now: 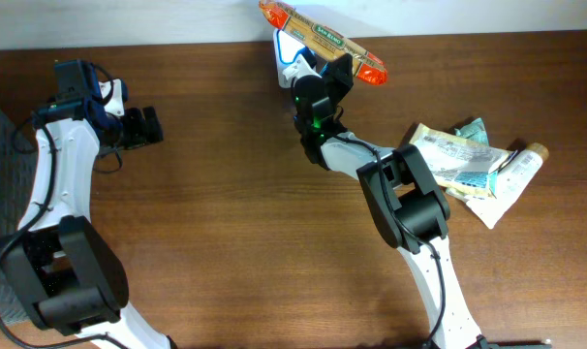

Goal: Scan the item barcode
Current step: 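Lift the pasta bag and hold its barcode over the scanner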

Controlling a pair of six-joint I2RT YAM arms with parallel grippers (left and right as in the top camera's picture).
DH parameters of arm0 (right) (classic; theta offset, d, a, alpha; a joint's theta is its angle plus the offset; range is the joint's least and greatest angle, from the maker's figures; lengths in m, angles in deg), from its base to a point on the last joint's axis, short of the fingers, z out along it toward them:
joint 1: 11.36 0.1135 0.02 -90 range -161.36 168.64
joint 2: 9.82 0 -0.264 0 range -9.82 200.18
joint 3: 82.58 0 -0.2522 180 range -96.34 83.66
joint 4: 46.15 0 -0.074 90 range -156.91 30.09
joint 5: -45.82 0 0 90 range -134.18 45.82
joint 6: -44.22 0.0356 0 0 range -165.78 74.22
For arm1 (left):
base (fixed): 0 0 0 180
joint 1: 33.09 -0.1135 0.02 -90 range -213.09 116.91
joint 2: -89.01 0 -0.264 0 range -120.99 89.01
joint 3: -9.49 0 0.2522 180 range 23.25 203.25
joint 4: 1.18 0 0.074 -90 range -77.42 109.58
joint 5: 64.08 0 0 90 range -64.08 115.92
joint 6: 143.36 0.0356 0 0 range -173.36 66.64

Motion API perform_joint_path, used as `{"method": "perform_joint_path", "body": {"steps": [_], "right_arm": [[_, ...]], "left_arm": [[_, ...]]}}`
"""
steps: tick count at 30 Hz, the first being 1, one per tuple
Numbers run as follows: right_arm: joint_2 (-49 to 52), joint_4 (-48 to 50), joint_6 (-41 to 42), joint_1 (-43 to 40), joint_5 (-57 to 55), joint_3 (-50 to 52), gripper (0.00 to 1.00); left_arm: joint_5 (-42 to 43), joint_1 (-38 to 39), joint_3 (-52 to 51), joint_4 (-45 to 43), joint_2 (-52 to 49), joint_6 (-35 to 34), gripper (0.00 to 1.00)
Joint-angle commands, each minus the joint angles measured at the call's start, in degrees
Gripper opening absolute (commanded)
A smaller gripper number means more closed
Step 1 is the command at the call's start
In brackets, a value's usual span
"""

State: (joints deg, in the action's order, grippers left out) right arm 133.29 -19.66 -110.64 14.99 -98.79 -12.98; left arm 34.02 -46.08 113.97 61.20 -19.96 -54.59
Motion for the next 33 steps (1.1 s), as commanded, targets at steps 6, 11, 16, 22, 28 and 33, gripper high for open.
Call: {"method": "perform_joint_path", "body": {"steps": [6, 11, 16, 22, 28, 33], "right_arm": [[-4.70, 31.23, -18.38, 2.91, -0.92, -2.16, 0.04], [-14.21, 34.10, -19.80, 3.28, -4.92, -2.16, 0.04], [-35.52, -4.68, -0.61, 6.62, -15.41, -2.16, 0.04], [-48.37, -27.78, 15.30, 10.78, -26.60, -2.16, 0.04], [-52.57, -39.12, 18.69, 11.04, -36.68, -1.99, 0.04], [-52.37, -60.81, 26.45, 11.04, -26.23, 0.42, 0.04]], "left_arm": [[-0.07, -0.31, 0.68, -0.09, 0.00, 0.90, 0.99], [-0.04, -0.31, 0.68, -0.09, 0.00, 0.87, 0.99], [-0.07, -0.31, 0.68, -0.09, 0.00, 0.87, 0.99], [-0.07, -0.31, 0.68, -0.09, 0.00, 0.90, 0.99], [-0.04, -0.31, 0.68, -0.09, 0.00, 0.90, 0.99], [-0.07, -0.37, 0.68, -0.09, 0.00, 0.87, 0.99]]}}
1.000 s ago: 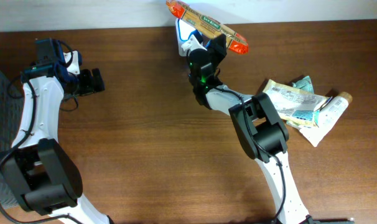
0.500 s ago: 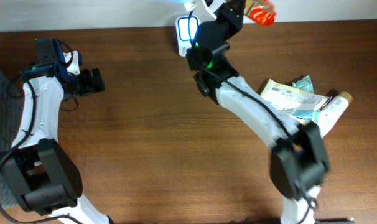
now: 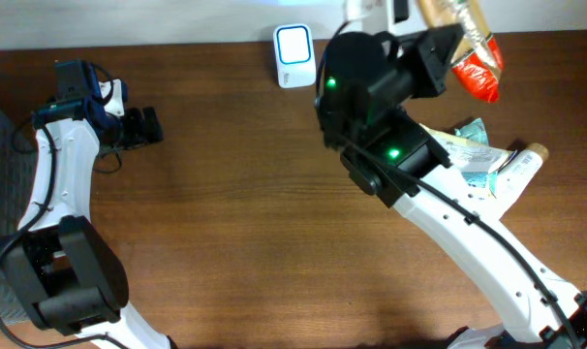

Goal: Scan the item barcode
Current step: 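Lift the pasta bag and hold its barcode over the scanner, then carry the pasta bag to the right pile and release it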

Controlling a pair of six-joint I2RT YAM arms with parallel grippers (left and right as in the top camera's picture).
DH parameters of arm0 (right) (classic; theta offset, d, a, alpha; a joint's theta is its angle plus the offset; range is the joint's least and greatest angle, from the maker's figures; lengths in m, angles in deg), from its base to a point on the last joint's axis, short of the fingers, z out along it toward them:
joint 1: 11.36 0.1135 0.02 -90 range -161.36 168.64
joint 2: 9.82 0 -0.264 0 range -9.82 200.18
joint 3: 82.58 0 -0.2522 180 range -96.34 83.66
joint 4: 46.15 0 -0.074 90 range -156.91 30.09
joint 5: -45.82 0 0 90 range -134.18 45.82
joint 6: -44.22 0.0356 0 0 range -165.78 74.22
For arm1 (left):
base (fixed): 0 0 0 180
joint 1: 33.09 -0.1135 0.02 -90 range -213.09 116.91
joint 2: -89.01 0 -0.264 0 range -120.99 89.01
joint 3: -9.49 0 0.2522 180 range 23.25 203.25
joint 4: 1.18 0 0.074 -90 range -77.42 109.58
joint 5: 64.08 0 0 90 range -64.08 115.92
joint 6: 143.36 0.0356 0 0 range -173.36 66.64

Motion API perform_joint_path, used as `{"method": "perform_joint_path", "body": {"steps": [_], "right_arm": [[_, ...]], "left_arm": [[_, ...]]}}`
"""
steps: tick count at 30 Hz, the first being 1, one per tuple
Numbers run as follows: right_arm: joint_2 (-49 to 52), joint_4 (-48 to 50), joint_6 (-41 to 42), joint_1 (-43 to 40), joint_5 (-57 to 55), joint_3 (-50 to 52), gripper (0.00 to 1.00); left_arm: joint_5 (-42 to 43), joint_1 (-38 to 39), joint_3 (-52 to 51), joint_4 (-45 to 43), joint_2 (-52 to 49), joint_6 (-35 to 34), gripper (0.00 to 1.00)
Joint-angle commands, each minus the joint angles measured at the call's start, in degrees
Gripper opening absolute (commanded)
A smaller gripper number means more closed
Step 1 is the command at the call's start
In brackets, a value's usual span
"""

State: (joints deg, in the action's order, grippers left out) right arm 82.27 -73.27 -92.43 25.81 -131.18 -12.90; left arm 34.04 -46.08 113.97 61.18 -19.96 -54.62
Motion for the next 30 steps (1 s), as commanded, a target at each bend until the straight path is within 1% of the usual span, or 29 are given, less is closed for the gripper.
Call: {"method": "perform_joint_path", "body": {"steps": [1, 2, 3, 5, 7, 8, 10, 11, 15, 17, 19, 21, 22, 23, 24, 25, 26, 27, 28, 29, 30], "right_arm": [[-1.36, -17.42, 13.38, 0.22, 13.73, 0.46, 0.04], [-1.36, -24.44, 16.44, 0.22, 20.59, 0.46, 0.04], [-1.36, -32.30, 22.36, -0.33, 31.17, 0.46, 0.04], [-1.38, -37.77, 30.03, -2.05, 39.41, 0.46, 0.04], [-1.55, -42.27, 38.05, -5.60, 45.40, 0.44, 0.04], [-1.70, -43.71, 40.74, -7.21, 47.67, 0.44, 0.04], [-2.08, -48.37, 46.40, -13.81, 56.63, 0.44, 0.04], [-2.05, -51.47, 51.45, -19.32, 62.45, 0.44, 0.04], [-1.18, -58.73, 64.35, -34.23, 75.23, 1.05, 0.04], [-0.37, -60.24, 67.60, -41.77, 79.56, 2.62, 0.04], [0.72, -59.28, 67.54, -49.59, 85.94, 6.45, 0.04], [1.46, -56.83, 66.71, -53.79, 88.56, 10.12, 0.04], [1.70, -54.82, 65.00, -55.04, 90.38, 12.09, 0.04], [1.95, -52.54, 62.49, -55.74, 92.56, 13.90, 0.10], [1.95, -51.47, 60.46, -55.95, 93.61, 14.69, 0.21], [1.95, -51.04, 57.77, -55.93, 94.66, 14.86, 0.42], [1.90, -50.93, 57.33, -55.93, 95.49, 14.82, 0.63], [1.86, -51.21, 57.24, -55.93, 96.87, 14.49, 0.70], [1.79, -51.71, 55.36, -55.93, 99.08, 13.97, 0.75], [1.57, -52.92, 50.93, -55.87, 103.73, 12.72, 0.80], [1.14, -54.40, 47.80, -55.76, 107.84, 11.21, 0.83]], "left_arm": [[-0.09, -0.35, 0.68, -0.07, 0.00, 0.92, 0.99], [-0.09, -0.35, 0.68, -0.07, 0.00, 0.92, 0.99], [-0.09, -0.35, 0.68, -0.07, 0.00, 0.92, 0.99], [-0.07, -0.35, 0.68, -0.07, 0.00, 0.90, 0.99], [-0.09, -0.35, 0.68, -0.07, 0.00, 0.90, 0.99], [-0.09, -0.37, 0.68, -0.07, 0.00, 0.92, 0.99], [-0.09, -0.35, 0.68, -0.07, 0.00, 0.90, 0.99], [-0.09, -0.35, 0.68, -0.07, 0.00, 0.92, 0.99], [-0.09, -0.37, 0.68, -0.07, 0.00, 0.92, 0.99], [-0.07, -0.35, 0.68, -0.07, 0.00, 0.92, 0.99], [-0.09, -0.35, 0.68, -0.07, 0.00, 0.92, 0.99], [-0.09, -0.35, 0.68, -0.07, 0.00, 0.90, 0.99], [-0.07, -0.35, 0.68, -0.07, 0.00, 0.92, 0.99], [-0.09, -0.35, 0.68, -0.07, 0.00, 0.92, 0.99], [-0.09, -0.35, 0.68, -0.07, 0.00, 0.90, 0.99], [-0.09, -0.35, 0.68, -0.07, 0.00, 0.90, 0.99], [-0.07, -0.35, 0.68, -0.07, 0.00, 0.90, 0.99], [-0.09, -0.35, 0.68, -0.07, 0.00, 0.92, 0.99], [-0.09, -0.35, 0.68, -0.07, 0.00, 0.92, 0.99], [-0.09, -0.35, 0.68, -0.07, 0.00, 0.92, 0.99], [-0.09, -0.35, 0.68, -0.07, 0.00, 0.92, 0.99]]}}
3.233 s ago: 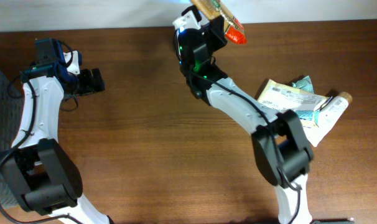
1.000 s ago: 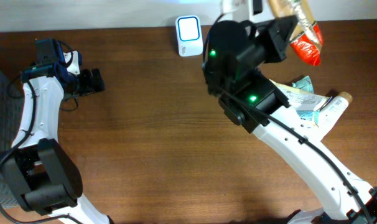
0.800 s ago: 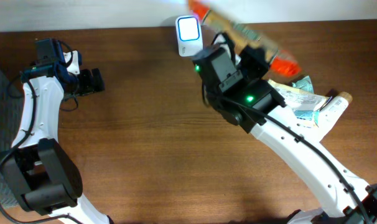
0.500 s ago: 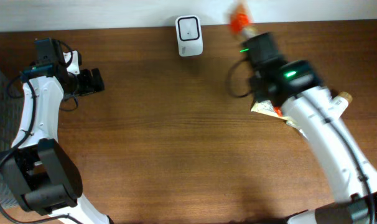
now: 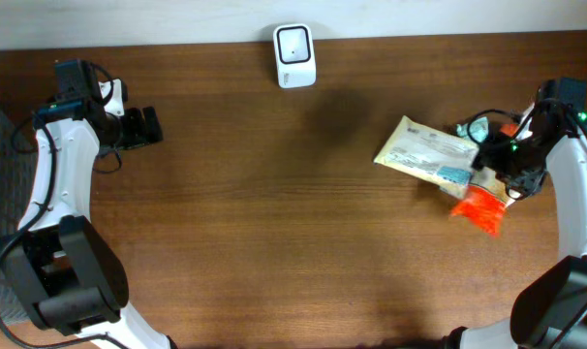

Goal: Scan the item barcode
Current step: 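Carry the pasta bag to the right pile and release it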

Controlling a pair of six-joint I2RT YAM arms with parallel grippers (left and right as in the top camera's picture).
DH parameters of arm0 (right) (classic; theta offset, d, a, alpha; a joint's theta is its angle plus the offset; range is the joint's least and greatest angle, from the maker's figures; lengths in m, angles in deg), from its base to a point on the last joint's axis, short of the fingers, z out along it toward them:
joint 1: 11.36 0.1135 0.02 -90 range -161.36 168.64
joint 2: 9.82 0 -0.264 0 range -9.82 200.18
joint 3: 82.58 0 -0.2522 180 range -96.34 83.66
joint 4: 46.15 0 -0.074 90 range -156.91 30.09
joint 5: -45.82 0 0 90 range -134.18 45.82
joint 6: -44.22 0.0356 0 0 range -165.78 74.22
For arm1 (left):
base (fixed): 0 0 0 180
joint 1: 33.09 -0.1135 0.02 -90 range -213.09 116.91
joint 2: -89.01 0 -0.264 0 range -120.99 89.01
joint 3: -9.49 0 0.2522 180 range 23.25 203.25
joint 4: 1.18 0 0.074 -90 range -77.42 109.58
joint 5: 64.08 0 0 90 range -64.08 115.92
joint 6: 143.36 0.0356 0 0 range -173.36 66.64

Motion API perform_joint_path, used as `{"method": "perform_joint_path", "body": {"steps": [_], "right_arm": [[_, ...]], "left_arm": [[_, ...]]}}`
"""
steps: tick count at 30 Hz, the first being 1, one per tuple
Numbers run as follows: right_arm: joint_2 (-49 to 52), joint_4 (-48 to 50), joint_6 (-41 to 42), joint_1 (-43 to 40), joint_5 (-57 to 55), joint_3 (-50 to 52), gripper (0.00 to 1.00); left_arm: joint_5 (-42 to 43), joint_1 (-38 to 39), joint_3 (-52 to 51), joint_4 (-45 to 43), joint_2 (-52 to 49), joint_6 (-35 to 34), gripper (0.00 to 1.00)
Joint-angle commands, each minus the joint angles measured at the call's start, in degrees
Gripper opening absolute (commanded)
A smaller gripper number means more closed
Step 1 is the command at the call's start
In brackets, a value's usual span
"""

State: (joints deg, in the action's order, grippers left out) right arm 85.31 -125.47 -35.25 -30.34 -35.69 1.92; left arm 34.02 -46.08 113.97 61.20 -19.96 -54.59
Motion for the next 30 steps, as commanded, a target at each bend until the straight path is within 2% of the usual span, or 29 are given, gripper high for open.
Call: {"method": "perform_joint_path", "body": {"steps": [1, 4, 7, 8, 14, 16, 20, 23, 25, 29, 30], "right_arm": [[-2.54, -4.20, -12.09, 0.61, 15.50, -5.42, 0.85], [-6.23, -12.81, -17.81, 3.37, 20.74, -13.75, 0.86], [-11.54, -20.06, -17.31, 9.51, 20.72, -21.92, 0.87], [-13.70, -21.75, -16.00, 11.98, 20.87, -23.87, 0.99], [-21.64, -21.94, -15.80, 20.39, 20.61, -24.57, 0.99], [-22.77, -22.56, -17.59, 20.48, 14.32, -24.57, 0.99], [-23.21, -23.78, -17.59, 20.48, 8.52, -24.57, 0.99], [-24.26, -19.54, -17.62, 20.35, 5.18, -23.85, 0.99], [-26.93, -12.90, -17.84, 20.35, 4.24, -20.74, 0.99], [-36.63, 3.02, -19.76, 18.99, 3.45, -6.05, 0.99], [-40.41, 9.05, -19.74, 18.01, 3.54, 0.28, 0.99]], "left_arm": [[-0.07, -0.35, 0.68, -0.09, 0.00, 0.90, 0.99], [-0.07, -0.35, 0.68, -0.09, 0.00, 0.87, 0.99], [-0.07, -0.35, 0.68, -0.09, 0.00, 0.90, 0.99], [-0.07, -0.35, 0.68, -0.09, 0.00, 0.87, 0.99], [-0.07, -0.35, 0.68, -0.09, 0.00, 0.90, 0.99], [-0.07, -0.35, 0.68, -0.09, 0.00, 0.90, 0.99], [-0.07, -0.35, 0.68, -0.09, 0.00, 0.90, 0.99], [-0.07, -0.35, 0.68, -0.09, 0.00, 0.90, 0.99], [-0.07, -0.35, 0.68, -0.09, 0.00, 0.87, 0.99], [-0.07, -0.35, 0.68, -0.09, 0.00, 0.87, 0.99], [-0.07, -0.35, 0.68, -0.09, 0.00, 0.90, 0.99]]}}
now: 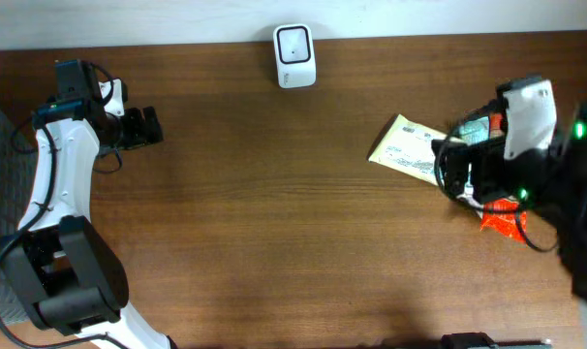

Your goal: Scan the item barcode

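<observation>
The white barcode scanner stands at the table's far edge, near the middle. An orange-red snack packet lies at the right, mostly hidden under my right arm, which is raised and large in view. My right gripper points left over a pale printed packet; its jaws are too dark to read. A green-printed packet peeks out beside the arm. My left gripper hangs at the far left with nothing in it.
A grey bin edge shows at the left border. The pile of packets lies under and around my right arm. The wall runs along the table's far edge behind the scanner.
My right arm has risen towards the camera and shifted left, now covering most of the pile. The orange-red packet lies slightly further right and lower. The left arm has not moved.
My right gripper first held the orange snack packet at the scanner. Then it held it high to the scanner's right. Then the packet was down at the pile on the right, with the gripper at it. Now the arm stands over the pile.
</observation>
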Controlling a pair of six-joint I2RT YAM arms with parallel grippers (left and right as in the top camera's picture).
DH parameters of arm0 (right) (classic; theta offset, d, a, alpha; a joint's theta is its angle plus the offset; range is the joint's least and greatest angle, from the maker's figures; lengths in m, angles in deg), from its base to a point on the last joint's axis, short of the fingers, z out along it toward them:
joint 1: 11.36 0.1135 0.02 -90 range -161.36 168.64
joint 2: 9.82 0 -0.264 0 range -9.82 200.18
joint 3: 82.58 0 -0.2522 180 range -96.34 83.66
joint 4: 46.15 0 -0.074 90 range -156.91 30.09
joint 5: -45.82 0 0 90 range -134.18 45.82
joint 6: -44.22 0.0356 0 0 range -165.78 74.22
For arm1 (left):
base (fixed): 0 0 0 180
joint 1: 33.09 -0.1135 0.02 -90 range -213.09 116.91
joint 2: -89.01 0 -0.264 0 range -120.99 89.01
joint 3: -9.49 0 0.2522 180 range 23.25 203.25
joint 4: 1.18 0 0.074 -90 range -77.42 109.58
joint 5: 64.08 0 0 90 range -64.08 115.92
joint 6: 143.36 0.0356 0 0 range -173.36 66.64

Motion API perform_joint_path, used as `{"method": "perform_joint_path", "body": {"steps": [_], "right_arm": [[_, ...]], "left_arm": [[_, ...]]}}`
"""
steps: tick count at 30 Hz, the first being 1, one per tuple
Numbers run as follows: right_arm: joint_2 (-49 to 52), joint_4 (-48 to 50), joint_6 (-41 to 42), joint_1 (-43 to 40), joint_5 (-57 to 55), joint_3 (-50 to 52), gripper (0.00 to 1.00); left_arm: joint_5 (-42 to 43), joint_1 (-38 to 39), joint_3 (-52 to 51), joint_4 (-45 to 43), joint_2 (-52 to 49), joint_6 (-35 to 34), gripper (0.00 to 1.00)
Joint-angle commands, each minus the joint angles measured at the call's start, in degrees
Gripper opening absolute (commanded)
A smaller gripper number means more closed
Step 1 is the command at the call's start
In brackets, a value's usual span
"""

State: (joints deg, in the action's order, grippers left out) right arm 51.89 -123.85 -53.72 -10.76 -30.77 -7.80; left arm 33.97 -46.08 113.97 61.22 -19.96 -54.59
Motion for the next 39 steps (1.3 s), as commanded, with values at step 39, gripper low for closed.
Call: {"method": "perform_joint_path", "body": {"steps": [39], "right_arm": [[-61.20, 60.52, -0.83, -4.00, -0.37, 91.14, 0.99]], "left_arm": [[-0.02, -0.37, 0.68, -0.11, 0.00, 0.90, 0.99]]}}
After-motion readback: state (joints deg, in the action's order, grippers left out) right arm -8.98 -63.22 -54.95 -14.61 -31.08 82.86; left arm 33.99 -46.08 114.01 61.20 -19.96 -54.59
